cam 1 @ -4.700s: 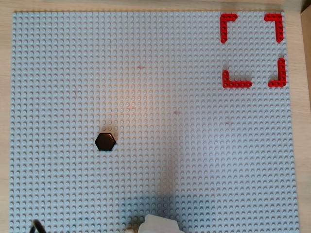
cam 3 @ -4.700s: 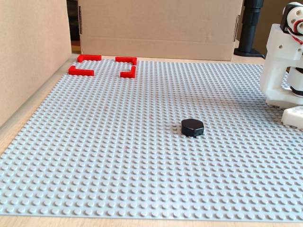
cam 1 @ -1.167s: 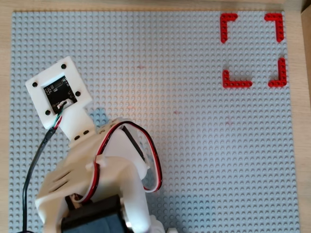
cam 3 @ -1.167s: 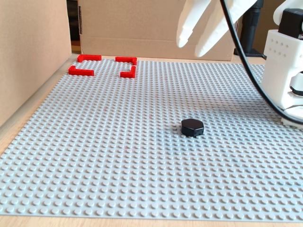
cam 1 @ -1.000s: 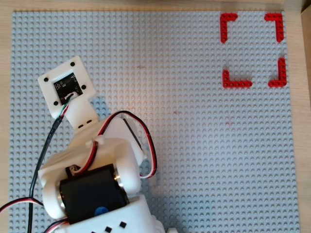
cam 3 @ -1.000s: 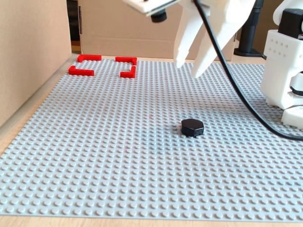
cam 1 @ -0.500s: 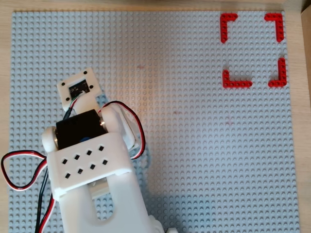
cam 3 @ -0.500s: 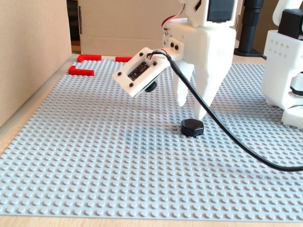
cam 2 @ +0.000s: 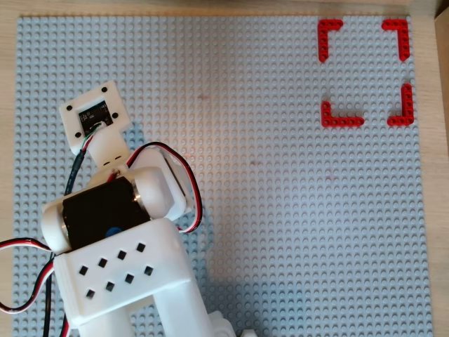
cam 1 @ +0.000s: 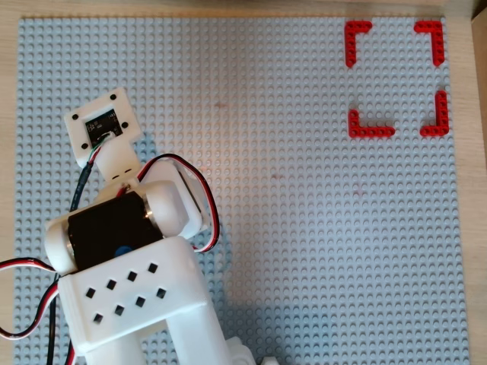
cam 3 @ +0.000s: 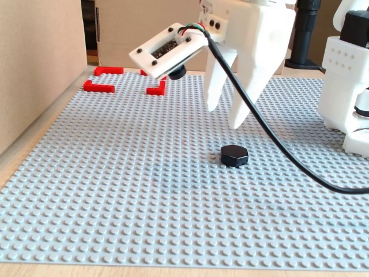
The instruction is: Grab the Lego and store it in red box
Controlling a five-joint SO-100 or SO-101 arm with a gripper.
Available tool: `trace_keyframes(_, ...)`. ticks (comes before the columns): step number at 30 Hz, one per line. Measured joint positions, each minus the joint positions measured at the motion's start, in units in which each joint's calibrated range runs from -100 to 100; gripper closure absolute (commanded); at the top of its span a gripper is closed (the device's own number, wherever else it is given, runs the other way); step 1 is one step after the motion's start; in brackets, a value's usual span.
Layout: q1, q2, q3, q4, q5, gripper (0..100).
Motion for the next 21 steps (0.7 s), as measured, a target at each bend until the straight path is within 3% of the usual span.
trace_keyframes(21, -2.0, -1.7, 6.3, -7.6, 0.2, 77)
